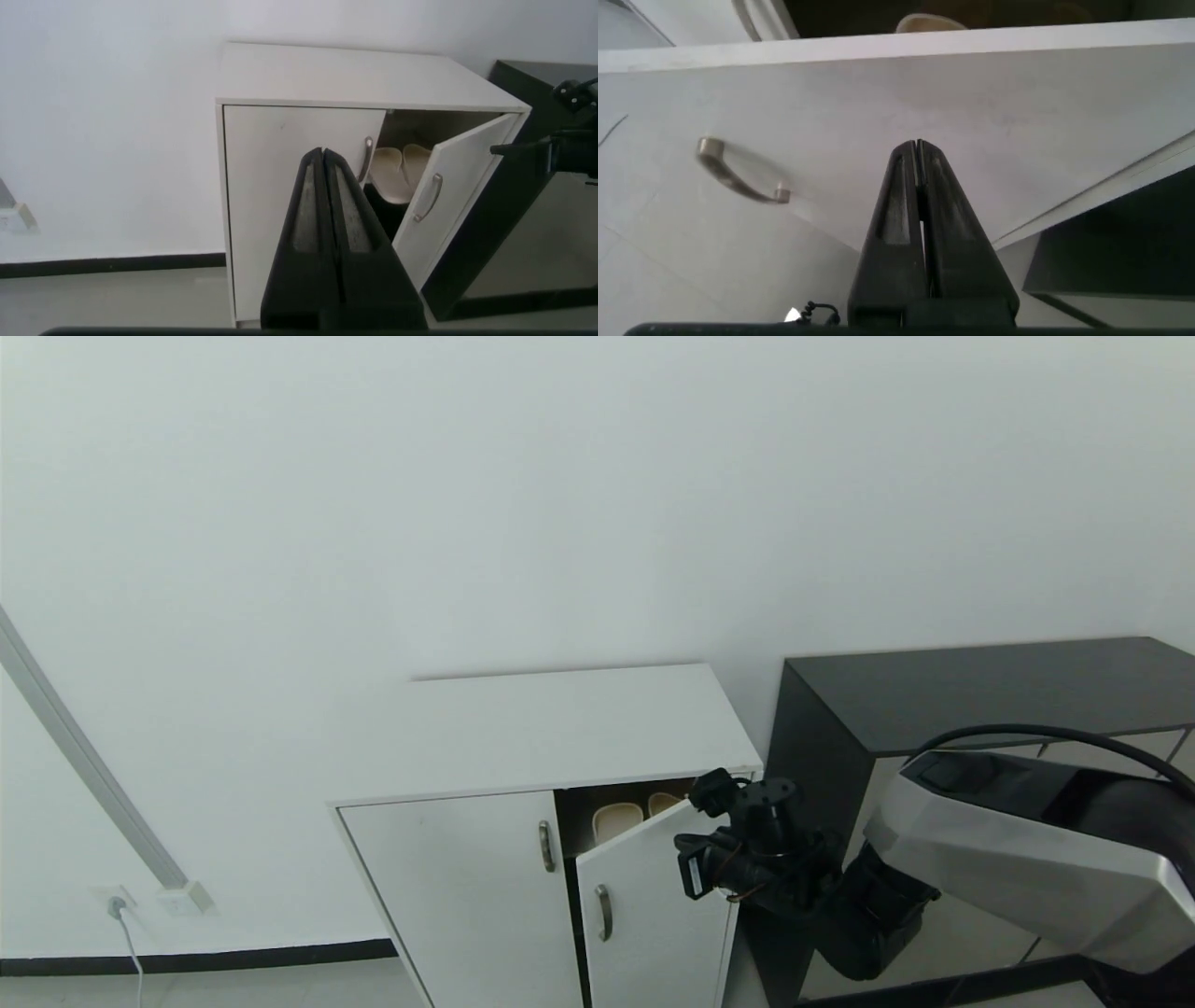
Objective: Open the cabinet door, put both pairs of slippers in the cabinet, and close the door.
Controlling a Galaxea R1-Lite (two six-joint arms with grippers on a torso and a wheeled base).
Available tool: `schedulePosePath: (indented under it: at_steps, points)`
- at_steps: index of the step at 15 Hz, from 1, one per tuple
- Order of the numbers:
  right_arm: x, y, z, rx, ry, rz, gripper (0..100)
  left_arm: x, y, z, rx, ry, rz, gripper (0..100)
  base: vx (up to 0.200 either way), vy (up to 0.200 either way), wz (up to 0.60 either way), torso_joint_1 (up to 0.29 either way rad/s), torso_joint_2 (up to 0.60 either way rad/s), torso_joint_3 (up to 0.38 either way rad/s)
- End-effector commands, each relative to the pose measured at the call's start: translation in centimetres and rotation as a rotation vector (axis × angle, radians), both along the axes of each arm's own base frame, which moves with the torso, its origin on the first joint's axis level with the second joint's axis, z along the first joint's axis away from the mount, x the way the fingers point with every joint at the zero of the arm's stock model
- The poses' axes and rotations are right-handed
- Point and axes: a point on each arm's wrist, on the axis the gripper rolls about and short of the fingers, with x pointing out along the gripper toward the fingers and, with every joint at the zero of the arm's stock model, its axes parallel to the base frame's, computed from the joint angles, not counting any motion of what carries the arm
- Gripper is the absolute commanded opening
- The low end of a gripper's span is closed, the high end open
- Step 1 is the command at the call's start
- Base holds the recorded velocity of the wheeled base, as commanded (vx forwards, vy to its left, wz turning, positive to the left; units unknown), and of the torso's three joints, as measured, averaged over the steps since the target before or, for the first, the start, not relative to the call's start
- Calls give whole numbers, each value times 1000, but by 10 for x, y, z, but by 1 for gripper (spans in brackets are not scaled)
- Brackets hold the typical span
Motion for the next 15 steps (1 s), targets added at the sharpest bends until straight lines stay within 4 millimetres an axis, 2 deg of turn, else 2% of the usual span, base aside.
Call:
schedulePosePath:
  at_steps: [1,15]
  points:
    - [6,3,2,5,-8,-3,0,0,0,0,-1,1,1,0,0,0,0,0,0,0]
    - [49,13,6,-8,-17,-66,0,0,0,0,-4,-1,2,0,0,0,0,0,0,0]
